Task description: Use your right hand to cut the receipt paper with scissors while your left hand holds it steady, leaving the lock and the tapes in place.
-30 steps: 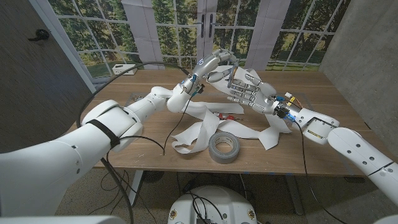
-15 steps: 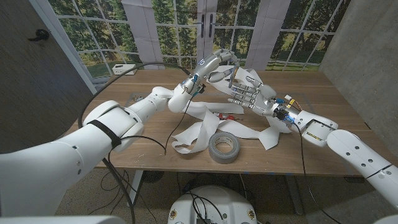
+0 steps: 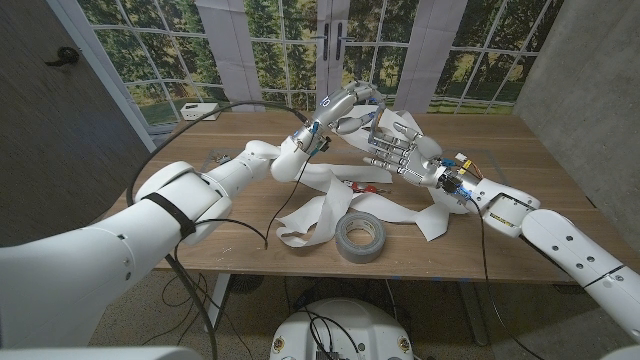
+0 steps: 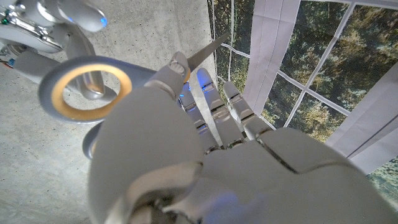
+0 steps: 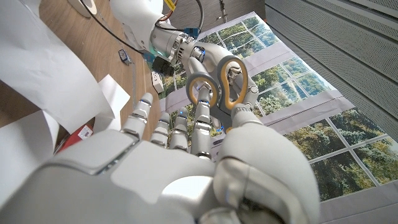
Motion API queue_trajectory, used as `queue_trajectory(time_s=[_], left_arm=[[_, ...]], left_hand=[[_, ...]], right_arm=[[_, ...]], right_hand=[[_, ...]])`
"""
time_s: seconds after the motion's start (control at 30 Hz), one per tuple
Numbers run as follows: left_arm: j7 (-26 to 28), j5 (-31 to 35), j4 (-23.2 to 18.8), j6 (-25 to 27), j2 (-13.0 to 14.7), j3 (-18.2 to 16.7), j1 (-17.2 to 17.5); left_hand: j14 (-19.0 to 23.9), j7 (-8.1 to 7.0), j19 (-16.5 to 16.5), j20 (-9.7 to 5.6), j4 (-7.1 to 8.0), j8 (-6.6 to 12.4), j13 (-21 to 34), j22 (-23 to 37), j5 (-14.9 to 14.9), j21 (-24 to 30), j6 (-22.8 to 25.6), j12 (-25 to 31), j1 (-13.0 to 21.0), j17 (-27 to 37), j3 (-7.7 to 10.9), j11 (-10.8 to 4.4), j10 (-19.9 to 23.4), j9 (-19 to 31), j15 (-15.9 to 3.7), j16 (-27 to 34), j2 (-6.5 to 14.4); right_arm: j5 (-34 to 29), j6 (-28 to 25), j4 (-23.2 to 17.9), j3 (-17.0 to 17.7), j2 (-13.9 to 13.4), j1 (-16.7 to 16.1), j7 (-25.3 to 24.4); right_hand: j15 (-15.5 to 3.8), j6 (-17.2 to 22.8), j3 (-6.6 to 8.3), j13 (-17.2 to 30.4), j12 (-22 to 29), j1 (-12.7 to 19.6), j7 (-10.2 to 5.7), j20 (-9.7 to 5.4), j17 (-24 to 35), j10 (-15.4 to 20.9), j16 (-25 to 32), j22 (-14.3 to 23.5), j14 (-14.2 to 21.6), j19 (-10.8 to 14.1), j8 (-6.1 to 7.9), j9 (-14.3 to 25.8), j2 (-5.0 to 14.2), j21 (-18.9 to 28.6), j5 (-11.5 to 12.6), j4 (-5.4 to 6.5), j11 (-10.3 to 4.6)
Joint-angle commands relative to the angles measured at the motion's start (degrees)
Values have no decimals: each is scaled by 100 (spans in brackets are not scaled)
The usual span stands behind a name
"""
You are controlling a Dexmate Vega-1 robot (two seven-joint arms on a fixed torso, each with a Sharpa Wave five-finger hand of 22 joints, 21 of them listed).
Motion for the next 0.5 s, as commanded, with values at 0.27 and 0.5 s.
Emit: queue_trajectory(time_s=[0.27, 0.5], left_arm=[[0, 75, -38, 42, -44, -77, 44], [0, 112, -39, 24, -46, -55, 31]], left_hand=[[27, -2, 45, -469, 144, 37, 347, 16, 25, -32, 27, 385, 22, 31, 137, 122, 297, 2, -796, 20, 73], [32, -7, 52, -469, 143, 46, 348, 17, 27, -49, 27, 376, 24, 32, 136, 123, 308, -3, -792, 21, 72]], right_arm=[[19, -137, 91, -167, 24, 160, 93], [-23, -111, 115, -184, 22, 196, 160]], right_hand=[[-47, 26, 121, 18, -8, 73, -50, -10, 13, 15, 41, 4, -14, -30, 25, 13, 34, 42, 42, -25, -35], [-46, 20, 154, 18, -10, 82, -48, -10, 13, 1, 44, 3, -18, -34, 23, 12, 17, 42, 41, -30, -35]])
